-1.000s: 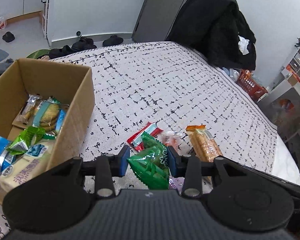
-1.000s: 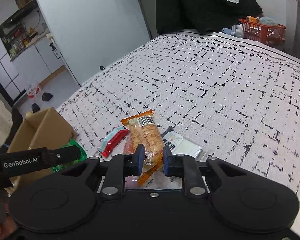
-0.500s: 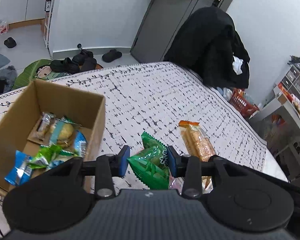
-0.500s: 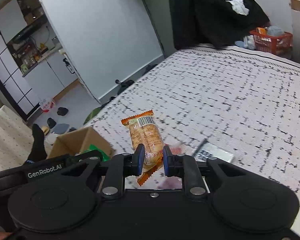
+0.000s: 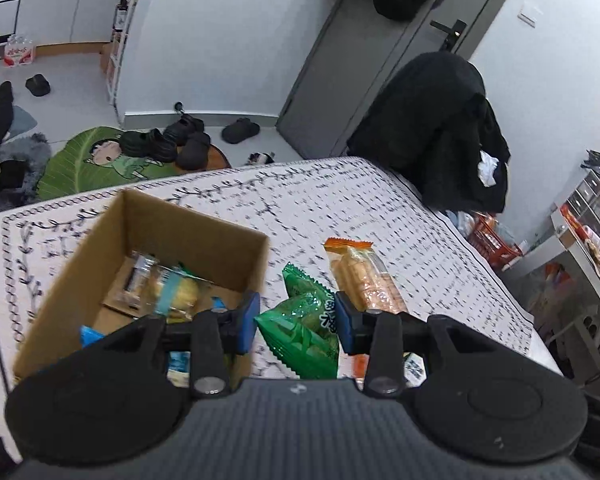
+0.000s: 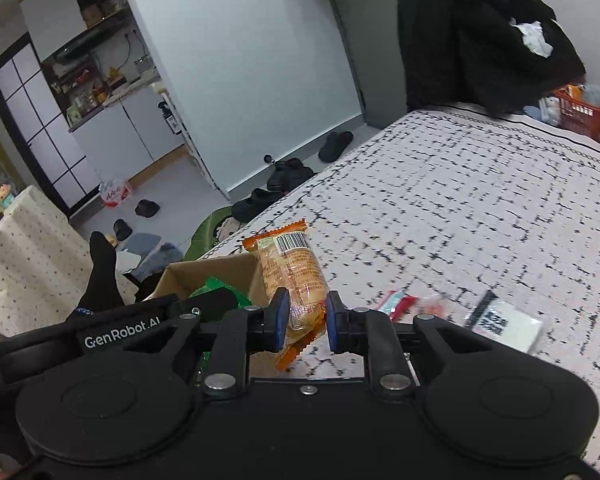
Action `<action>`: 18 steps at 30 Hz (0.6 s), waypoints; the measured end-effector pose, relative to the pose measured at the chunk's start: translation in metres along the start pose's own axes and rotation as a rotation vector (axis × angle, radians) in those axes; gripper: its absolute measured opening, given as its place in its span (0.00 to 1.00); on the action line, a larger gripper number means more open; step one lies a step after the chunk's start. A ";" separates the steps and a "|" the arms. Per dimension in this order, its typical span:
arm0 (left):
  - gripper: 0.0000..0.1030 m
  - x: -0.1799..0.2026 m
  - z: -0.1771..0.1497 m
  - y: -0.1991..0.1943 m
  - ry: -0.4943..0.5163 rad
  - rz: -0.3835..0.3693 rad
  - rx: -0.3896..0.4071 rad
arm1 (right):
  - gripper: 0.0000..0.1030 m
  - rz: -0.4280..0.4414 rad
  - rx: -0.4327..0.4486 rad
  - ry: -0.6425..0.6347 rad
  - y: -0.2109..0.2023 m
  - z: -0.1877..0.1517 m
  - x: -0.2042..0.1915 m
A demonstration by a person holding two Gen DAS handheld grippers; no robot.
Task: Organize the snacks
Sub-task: 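Carry both held snacks over the cardboard box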
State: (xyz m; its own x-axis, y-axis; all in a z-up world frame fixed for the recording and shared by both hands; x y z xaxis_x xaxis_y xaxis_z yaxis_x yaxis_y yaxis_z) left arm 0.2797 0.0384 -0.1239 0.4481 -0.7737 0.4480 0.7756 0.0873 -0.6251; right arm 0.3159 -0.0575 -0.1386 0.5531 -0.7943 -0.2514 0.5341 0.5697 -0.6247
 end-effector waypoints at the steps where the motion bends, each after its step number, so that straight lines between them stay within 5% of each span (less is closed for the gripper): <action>1: 0.38 -0.004 0.001 -0.002 -0.003 0.001 0.001 | 0.19 0.003 -0.001 -0.003 0.002 0.000 -0.004; 18: 0.41 -0.083 0.019 0.000 -0.132 0.073 0.001 | 0.19 0.013 -0.038 -0.025 0.031 -0.003 -0.047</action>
State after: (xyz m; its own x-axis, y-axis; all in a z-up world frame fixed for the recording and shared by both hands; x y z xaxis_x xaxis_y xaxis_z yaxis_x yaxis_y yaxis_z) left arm 0.2509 0.1148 -0.1485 0.5581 -0.6757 0.4817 0.7390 0.1408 -0.6588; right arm 0.3045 -0.0029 -0.1486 0.5757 -0.7812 -0.2414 0.5023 0.5708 -0.6495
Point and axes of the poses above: each gripper's, at about its wrist camera, not at the fingertips, and y roughly the way its jaws point, x to its right, z to its top, the point moved 9 cm from there along y, roughly the way its jaws point, and after that the axes turned 4 degrees about -y, right-handed, at the moved point
